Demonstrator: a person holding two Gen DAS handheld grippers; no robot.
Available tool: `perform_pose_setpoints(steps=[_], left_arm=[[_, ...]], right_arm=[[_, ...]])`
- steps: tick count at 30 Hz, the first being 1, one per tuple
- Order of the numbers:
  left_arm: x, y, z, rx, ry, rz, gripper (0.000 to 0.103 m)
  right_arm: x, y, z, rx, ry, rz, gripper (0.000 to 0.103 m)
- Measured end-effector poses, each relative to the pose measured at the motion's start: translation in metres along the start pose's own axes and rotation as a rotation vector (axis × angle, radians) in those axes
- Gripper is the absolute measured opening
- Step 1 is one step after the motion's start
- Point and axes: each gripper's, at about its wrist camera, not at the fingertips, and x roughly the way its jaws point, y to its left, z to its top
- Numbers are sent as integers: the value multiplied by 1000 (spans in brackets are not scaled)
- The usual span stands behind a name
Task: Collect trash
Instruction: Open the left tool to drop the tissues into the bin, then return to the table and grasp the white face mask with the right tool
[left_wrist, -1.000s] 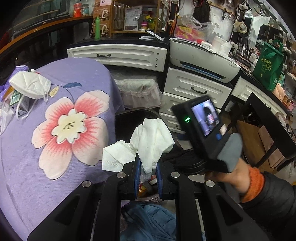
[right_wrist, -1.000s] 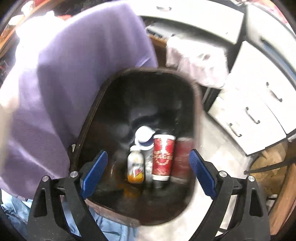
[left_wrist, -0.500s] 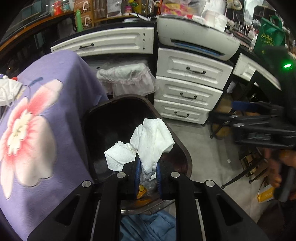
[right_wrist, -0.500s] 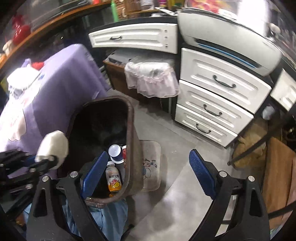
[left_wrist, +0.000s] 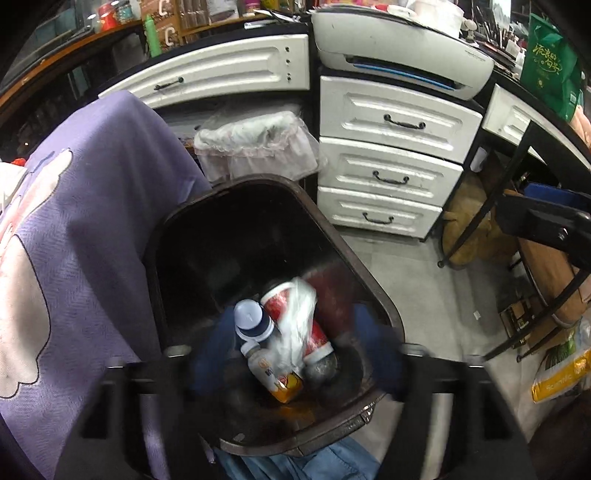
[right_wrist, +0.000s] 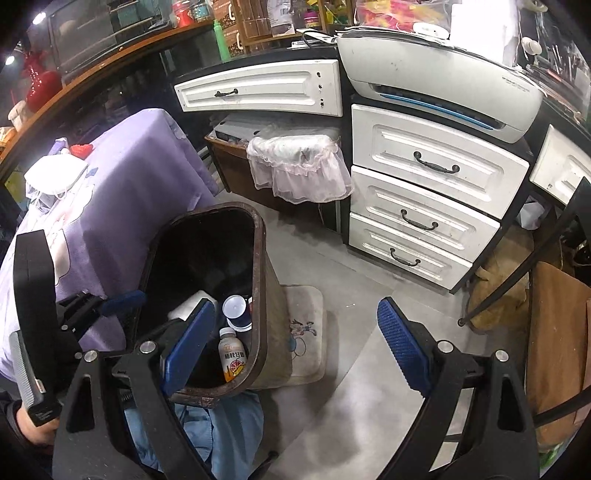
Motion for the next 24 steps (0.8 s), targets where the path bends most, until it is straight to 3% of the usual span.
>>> perform_pose_setpoints(steps=[3, 13, 24], left_arm=[[0, 0, 1, -3, -5, 4, 81], [-20, -3, 0, 29, -39, 7, 88], [-98, 10, -4, 26, -178, 5, 97]], right_arm=[[-1, -1, 0, 5, -1, 1, 89], [-7, 0, 5, 25, -18, 18, 89], [-17, 25, 18, 2, -46, 99, 89]])
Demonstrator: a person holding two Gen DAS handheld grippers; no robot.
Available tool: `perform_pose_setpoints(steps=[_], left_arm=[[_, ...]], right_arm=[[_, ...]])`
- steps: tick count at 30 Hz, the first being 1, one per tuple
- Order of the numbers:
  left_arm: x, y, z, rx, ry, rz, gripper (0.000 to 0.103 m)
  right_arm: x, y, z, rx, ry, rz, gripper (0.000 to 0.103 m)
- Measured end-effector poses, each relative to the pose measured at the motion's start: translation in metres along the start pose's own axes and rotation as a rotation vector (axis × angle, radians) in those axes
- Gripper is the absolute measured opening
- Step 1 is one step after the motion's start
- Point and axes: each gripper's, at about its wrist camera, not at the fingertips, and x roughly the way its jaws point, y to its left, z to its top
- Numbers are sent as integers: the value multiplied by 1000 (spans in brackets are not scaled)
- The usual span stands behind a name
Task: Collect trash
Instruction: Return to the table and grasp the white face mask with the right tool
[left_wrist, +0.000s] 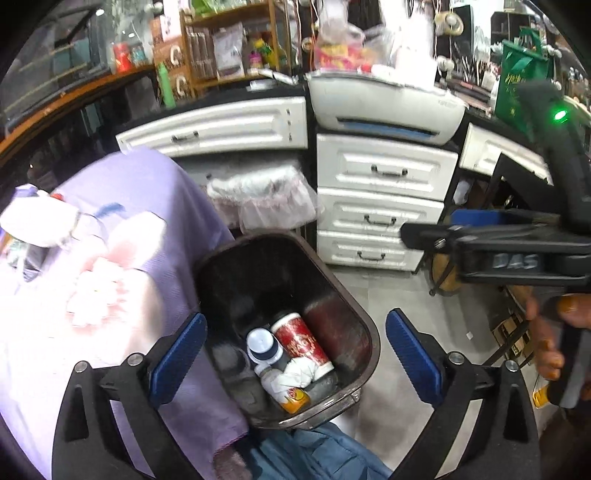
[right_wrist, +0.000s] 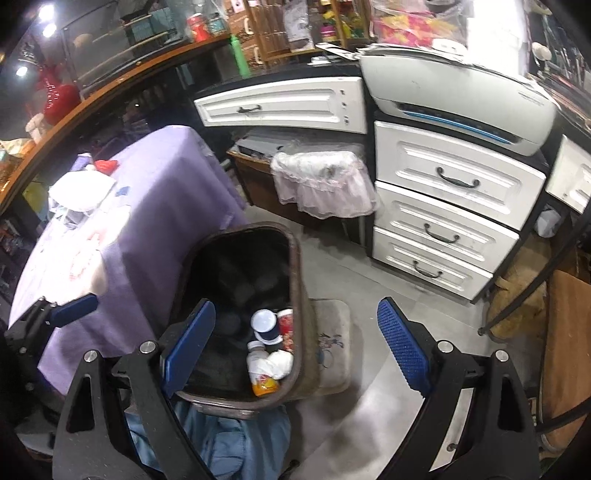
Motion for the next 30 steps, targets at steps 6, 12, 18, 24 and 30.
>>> perform_pose_setpoints(steps=[6, 12, 18, 24, 30], left_arm=[[-32, 30, -2, -25, -36, 56, 97], [-58, 71, -13, -61, -43, 135, 97], [-75, 122, -23, -111, -39, 211, 97], [-87, 177, -31, -175, -34, 277, 97], [-99, 226, -38, -227, -35, 335, 97]], right_arm=[[-1, 41, 10, -68, -13, 70, 89], [3, 95, 20, -157, -6, 148, 89], [15, 175, 28, -294, 0, 219, 89], [20, 253, 40, -402, -47, 271, 89], [36, 325, 62, -448, -102, 280, 89]])
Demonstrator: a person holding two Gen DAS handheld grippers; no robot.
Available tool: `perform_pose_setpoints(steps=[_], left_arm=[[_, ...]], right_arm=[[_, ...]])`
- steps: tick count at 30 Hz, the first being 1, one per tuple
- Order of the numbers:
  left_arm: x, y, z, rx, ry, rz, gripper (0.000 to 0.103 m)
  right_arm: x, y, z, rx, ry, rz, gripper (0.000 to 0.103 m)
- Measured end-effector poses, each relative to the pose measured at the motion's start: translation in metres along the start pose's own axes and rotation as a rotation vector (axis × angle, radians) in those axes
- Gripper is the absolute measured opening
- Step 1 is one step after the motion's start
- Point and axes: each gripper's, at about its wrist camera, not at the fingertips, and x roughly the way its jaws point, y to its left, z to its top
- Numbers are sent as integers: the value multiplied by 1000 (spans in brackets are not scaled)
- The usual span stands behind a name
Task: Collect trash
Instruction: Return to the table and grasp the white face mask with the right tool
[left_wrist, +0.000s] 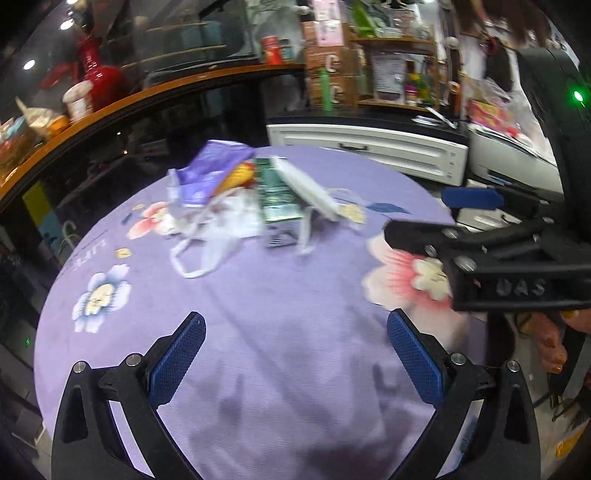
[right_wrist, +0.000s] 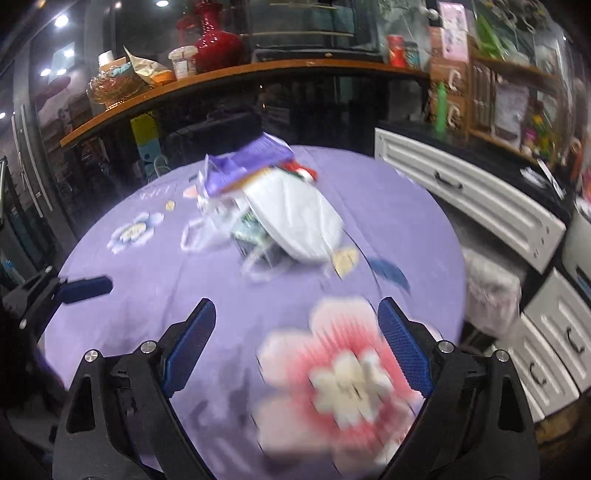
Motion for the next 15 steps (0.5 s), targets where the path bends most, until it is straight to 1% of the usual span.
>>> perform_pose_setpoints(steps=[2, 4, 6, 9, 11, 13, 14, 15], left_arm=[[2, 14, 0, -11, 1, 15, 97], [6, 28, 1, -29, 8, 29, 97], [8, 43, -2, -57, 16, 27, 97], [12, 62, -3, -96, 19, 34, 97], [16, 74, -3, -110, 23, 49, 97], [19, 81, -3, -115, 24, 66, 97], [21, 85, -3, -119, 23, 69, 97], [22, 90, -3, -123, 24, 72, 97]], right_arm=[[14, 13, 15, -22, -11, -24, 86], [31, 25, 29, -44, -7, -43, 80], [45, 33, 38, -60, 0, -53, 75], [64, 44, 51, -95, -4, -103, 68], [77, 46, 58, -106, -3, -140, 65], [88, 47, 63, -113, 7, -174, 59], [93, 47, 65, -121, 8, -195, 58], [96, 46, 66, -130, 7, -212, 54]])
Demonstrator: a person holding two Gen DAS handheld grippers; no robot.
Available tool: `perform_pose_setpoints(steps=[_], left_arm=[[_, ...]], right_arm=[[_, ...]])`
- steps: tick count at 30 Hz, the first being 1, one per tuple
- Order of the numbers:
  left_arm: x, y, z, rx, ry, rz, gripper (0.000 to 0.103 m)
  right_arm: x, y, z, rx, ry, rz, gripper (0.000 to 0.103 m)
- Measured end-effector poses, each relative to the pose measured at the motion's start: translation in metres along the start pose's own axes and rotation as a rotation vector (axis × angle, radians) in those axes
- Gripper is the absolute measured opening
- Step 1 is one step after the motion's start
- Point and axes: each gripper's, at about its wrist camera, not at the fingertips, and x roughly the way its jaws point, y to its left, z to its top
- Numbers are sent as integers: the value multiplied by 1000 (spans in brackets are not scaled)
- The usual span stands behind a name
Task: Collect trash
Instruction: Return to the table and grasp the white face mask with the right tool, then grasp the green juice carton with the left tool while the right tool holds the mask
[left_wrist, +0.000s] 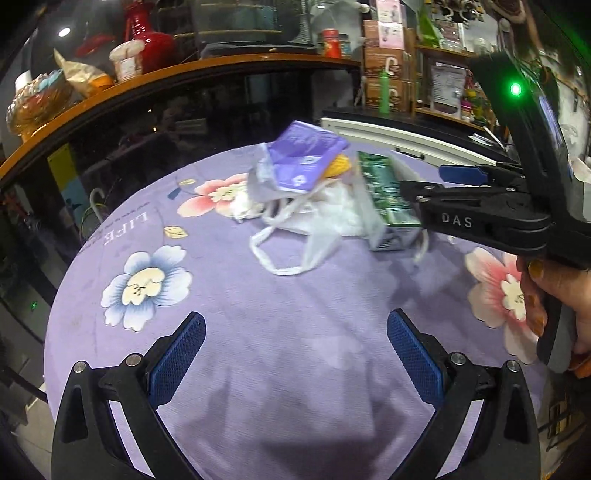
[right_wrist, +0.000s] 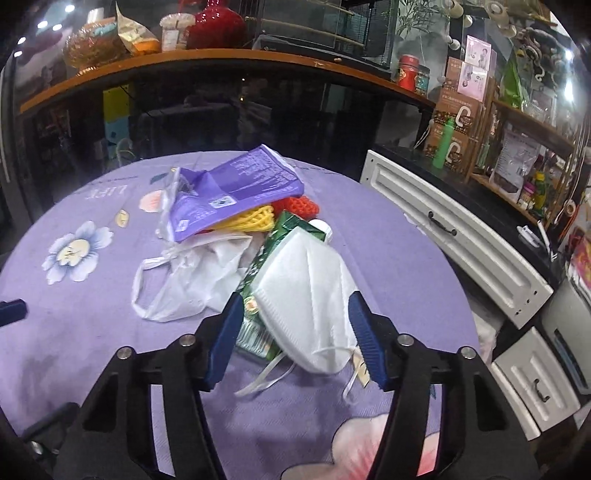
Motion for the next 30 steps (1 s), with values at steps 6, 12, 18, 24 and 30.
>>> perform_pose_setpoints(steps=[6, 12, 18, 24, 30], left_arm=[[14, 15, 3, -16, 10, 10, 97], [25, 19, 14, -27, 4, 2, 97], [30, 21, 32, -113, -12, -54, 97], [38, -19, 57, -74, -33, -110, 97], [67, -68, 87, 4, 13, -127, 91]], right_arm=[[13, -3, -1, -33, 10, -48, 15], [6, -17, -3, -37, -27, -66, 4], [-19, -48, -4, 14, -59, -41, 4], [-49, -68, -14, 30, -72, -12, 4], [-75, -83, -29, 31, -85, 17, 4]])
